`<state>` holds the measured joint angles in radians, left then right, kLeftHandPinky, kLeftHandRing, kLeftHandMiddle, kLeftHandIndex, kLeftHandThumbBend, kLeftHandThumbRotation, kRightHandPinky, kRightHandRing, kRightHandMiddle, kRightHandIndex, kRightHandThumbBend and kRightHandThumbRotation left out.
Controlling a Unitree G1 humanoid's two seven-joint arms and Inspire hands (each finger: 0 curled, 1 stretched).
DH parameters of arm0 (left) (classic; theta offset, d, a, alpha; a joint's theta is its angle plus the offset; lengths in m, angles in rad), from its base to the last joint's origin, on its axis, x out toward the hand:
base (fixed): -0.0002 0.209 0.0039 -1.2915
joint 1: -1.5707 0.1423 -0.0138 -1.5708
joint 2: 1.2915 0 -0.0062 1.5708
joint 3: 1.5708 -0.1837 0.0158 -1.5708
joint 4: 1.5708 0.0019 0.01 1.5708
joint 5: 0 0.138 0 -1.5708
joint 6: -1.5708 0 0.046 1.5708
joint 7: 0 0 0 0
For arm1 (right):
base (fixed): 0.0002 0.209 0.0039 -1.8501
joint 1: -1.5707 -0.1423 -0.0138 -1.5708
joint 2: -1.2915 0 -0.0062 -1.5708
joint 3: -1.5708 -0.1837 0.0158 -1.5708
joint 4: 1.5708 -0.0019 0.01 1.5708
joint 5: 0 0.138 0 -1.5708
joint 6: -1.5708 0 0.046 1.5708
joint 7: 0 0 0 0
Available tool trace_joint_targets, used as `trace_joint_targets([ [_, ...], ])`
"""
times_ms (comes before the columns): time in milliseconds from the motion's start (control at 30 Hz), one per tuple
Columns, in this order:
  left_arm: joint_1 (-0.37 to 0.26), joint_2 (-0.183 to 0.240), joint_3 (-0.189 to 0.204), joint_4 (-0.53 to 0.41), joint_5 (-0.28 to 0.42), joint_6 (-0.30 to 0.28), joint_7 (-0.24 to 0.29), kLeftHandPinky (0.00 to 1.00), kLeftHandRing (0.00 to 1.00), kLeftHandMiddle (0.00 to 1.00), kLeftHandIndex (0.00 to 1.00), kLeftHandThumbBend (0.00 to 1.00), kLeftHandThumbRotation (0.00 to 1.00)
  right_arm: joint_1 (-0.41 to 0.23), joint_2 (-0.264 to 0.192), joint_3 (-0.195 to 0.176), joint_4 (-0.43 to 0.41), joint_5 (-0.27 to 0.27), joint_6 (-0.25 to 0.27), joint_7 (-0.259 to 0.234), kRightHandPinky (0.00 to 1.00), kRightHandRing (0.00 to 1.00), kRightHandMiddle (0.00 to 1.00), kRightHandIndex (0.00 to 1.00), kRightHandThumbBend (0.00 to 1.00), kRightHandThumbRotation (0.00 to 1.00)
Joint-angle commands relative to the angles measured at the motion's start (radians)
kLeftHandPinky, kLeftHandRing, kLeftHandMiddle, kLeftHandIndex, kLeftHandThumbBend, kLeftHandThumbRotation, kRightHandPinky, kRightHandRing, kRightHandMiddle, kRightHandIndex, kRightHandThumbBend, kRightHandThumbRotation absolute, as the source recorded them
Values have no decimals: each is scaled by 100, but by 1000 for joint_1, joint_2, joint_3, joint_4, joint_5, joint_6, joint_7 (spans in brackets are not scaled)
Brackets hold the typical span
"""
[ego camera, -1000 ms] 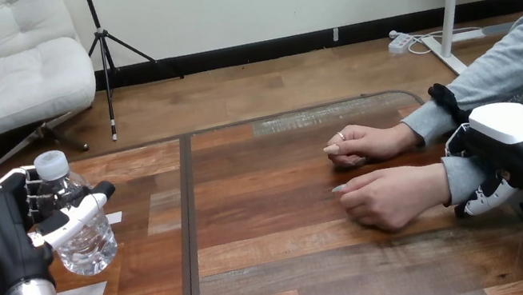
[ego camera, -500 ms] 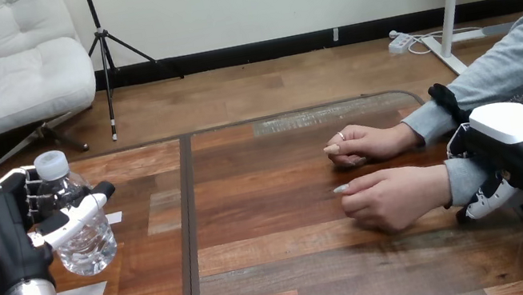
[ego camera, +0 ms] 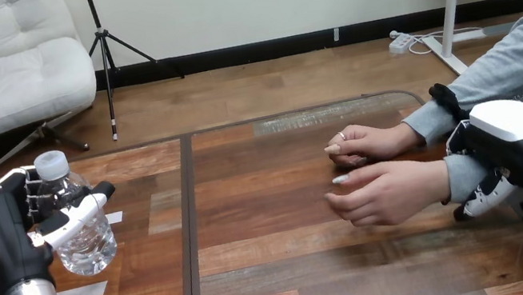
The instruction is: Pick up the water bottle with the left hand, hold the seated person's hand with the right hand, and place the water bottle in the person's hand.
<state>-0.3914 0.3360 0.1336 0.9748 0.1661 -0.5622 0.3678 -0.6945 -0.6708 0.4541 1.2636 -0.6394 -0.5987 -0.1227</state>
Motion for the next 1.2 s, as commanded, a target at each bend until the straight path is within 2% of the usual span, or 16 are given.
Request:
trace_joint_targets([
  [0, -44, 12, 0, -75, 7, -14, 15, 39, 41, 45, 45, 70, 0, -29, 17, -41, -11, 37, -13, -11, 17, 22, 28, 30, 72, 0],
  [1167, -44, 9, 2, -74, -3, -14, -1, 39, 41, 45, 45, 70, 0, -31, 11, -49, -16, 51, -31, -14, 18, 23, 28, 29, 72, 0],
])
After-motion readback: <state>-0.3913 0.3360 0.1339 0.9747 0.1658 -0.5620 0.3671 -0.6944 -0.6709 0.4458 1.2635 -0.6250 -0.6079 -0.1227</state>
